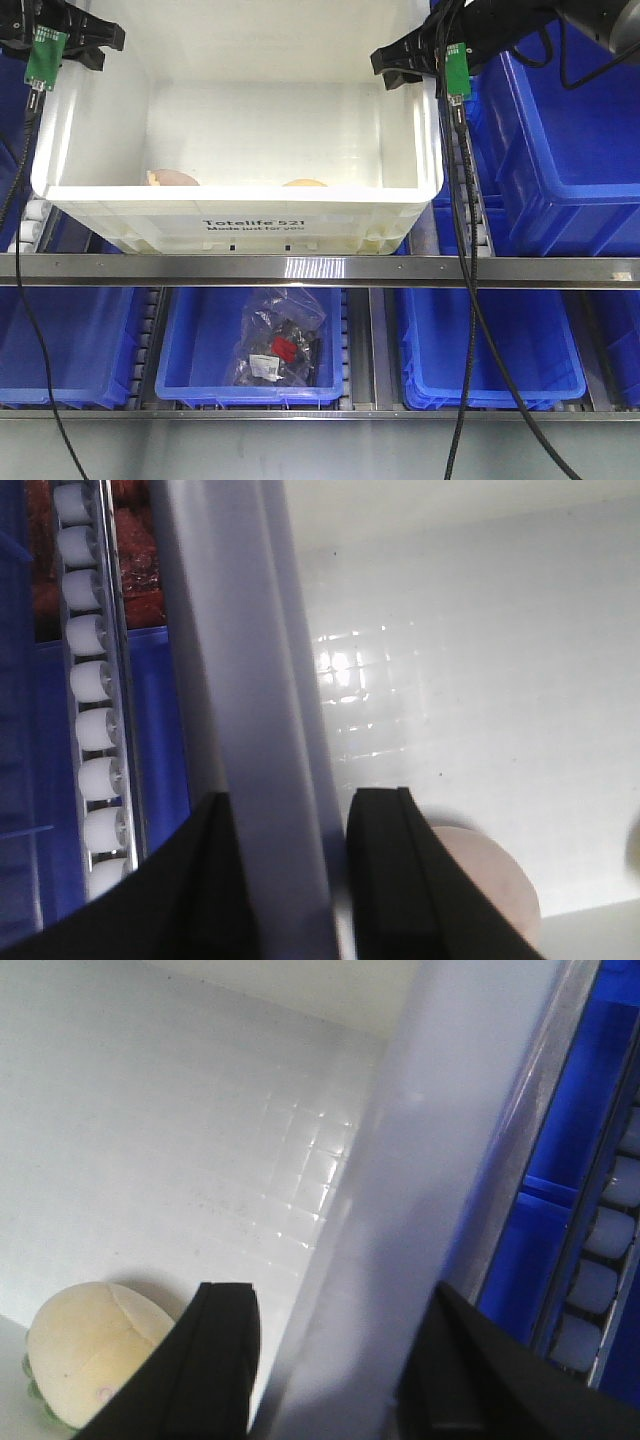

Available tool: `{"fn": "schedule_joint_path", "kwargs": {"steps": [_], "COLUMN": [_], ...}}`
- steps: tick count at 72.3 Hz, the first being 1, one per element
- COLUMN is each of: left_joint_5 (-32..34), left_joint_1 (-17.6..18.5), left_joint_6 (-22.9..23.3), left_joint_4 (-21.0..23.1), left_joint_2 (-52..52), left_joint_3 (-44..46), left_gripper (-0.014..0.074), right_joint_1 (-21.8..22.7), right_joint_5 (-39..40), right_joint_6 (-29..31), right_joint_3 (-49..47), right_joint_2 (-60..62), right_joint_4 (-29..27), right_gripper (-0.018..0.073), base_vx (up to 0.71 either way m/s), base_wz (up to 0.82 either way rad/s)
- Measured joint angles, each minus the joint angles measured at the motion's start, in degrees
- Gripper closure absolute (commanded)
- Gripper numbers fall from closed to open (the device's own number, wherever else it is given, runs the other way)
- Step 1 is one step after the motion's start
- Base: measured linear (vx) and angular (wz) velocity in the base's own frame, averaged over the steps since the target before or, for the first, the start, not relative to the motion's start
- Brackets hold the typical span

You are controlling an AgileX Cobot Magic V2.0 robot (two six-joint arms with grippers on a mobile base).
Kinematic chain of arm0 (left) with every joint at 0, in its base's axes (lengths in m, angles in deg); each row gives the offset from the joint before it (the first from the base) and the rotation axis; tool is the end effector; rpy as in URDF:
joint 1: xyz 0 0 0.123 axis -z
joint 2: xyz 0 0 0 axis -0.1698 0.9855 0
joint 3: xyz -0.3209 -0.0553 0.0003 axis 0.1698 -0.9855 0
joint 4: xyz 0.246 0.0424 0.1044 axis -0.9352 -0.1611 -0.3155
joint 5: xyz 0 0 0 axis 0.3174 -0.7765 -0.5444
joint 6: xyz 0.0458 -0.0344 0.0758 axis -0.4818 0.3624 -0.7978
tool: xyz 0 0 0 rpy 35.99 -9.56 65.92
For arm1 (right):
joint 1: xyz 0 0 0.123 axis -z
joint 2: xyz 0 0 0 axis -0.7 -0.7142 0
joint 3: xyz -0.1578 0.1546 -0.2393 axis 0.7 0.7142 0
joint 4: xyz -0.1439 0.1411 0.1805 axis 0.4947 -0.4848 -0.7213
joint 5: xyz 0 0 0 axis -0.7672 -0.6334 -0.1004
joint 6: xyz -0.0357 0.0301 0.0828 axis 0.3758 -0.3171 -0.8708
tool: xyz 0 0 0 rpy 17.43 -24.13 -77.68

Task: Place moving items into box and shelve
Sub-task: 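Push the tote with both grippers forward onto the shelf's roller track, then slide the tote farther along the rollers with both grippers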

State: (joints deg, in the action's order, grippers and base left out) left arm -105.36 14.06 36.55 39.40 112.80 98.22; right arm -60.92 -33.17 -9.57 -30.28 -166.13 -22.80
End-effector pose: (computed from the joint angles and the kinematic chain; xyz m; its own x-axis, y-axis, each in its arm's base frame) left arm 0.4515 -0.0398 0.3870 -0.7755 0.0999 -0.6234 0.1461 0.9890 -0.0233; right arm 0.4637 0.1557 0.3488 -0.7036 -0.2544 -0.6635 -0.4277 0.8973 0.1095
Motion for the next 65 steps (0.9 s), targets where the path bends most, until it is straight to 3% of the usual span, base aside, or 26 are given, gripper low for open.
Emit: {"fn": "schedule_joint_path", "kwargs": {"steps": [20,31,39,57,65], "left_joint_5": [0.1,0.1,0.1,0.55,1.51], "left_joint_1": [0.0,0.0,0.0,0.0,0.0], "left_joint_6": [0.0,0.06,0.06,-0.13,-0.5], "left_joint_4": [-0.81,-0.93,-0.98,-1.1,-0.97], "left_joint_2": [0.05,0.05,0.05,0.24,0.56], "left_joint_3": [0.0,0.0,0.0,0.0,0.0], "left_gripper": [0.059,0.0547,0.0474,0.0248,0.0188], "right_joint_1": [0.11,0.11,0.11,0.11,-0.02], "right_joint_5": [0.39,0.45,0.45,0.16,0.17], "right_joint_6": [0.13,0.24,1.25,3.77,4.21], "right_joint_3": [0.0,0.0,0.0,0.0,0.0], "right_joint_2": [-0.19,-0.19,-0.19,-0.19,-0.31], "right_joint_4": [-0.97,-1.25,-1.27,-1.74,-3.47], "right_gripper": [0.0557,0.0491,0.0392,0.0042,-0.0055], "base_vx": [0.0,0.0,0.0,0.0,0.0], "base_wz": [0.0,0.0,0.0,0.0,0.0]}}
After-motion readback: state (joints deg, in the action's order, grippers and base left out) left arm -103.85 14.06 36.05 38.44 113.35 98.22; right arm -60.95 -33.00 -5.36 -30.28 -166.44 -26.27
